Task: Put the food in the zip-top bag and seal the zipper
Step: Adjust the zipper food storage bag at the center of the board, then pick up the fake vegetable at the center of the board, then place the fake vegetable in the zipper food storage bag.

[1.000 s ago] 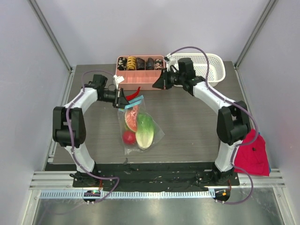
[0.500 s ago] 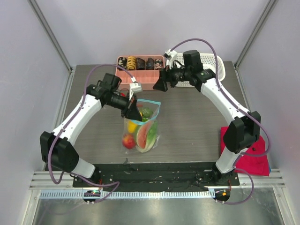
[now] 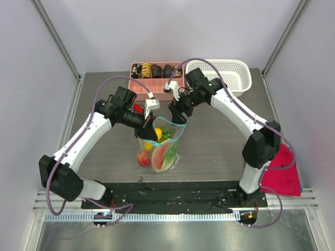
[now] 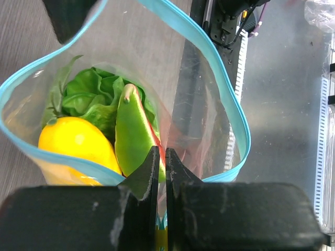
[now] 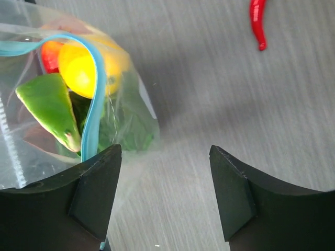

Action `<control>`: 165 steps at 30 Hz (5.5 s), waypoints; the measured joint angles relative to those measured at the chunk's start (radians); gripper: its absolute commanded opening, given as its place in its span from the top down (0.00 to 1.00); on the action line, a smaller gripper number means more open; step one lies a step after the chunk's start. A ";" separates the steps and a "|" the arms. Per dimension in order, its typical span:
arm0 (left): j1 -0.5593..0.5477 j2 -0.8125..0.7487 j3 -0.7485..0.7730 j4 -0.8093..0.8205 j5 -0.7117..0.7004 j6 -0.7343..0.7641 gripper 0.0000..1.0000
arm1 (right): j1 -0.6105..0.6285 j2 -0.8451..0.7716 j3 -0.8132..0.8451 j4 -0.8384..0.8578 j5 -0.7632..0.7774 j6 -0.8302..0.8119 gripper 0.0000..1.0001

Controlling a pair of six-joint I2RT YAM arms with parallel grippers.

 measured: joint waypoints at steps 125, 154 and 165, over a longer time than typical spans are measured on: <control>-0.296 -0.296 -0.364 1.214 -0.651 -0.662 0.96 | 0.023 -0.288 -0.130 -0.010 0.106 0.381 0.99; -0.292 -0.499 -0.323 0.758 -0.672 -0.403 0.24 | -0.034 -0.245 -0.097 -0.021 0.053 0.368 0.99; 0.134 -0.560 -0.286 0.444 -0.291 -0.204 0.00 | -0.034 -0.245 -0.082 -0.028 0.044 0.251 0.99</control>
